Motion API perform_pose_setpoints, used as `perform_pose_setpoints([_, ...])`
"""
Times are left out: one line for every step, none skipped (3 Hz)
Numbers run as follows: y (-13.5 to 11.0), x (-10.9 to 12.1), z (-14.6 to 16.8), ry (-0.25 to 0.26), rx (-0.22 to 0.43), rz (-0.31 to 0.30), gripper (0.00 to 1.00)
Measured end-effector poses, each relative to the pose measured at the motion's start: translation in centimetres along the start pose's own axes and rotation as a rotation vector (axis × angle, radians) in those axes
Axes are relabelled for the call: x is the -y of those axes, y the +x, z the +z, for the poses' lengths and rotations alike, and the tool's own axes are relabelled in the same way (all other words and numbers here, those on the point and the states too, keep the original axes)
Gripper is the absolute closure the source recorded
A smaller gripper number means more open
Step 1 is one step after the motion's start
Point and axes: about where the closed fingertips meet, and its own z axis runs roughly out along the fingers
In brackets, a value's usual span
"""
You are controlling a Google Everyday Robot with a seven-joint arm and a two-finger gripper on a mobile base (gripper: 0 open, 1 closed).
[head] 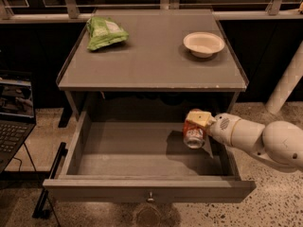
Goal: Place coke can into top drawer
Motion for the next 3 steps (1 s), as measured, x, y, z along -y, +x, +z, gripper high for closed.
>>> perform_pose_setpoints([0.7,3.88,0.5,0.006,-0.023,0.059,1.0])
perform_pose_setpoints([0.8,4.26,0.53,0.008,-0.024,0.065,1.0])
perform_pose_setpoints([0.8,4.26,0.53,0.008,-0.024,0.065,0.83])
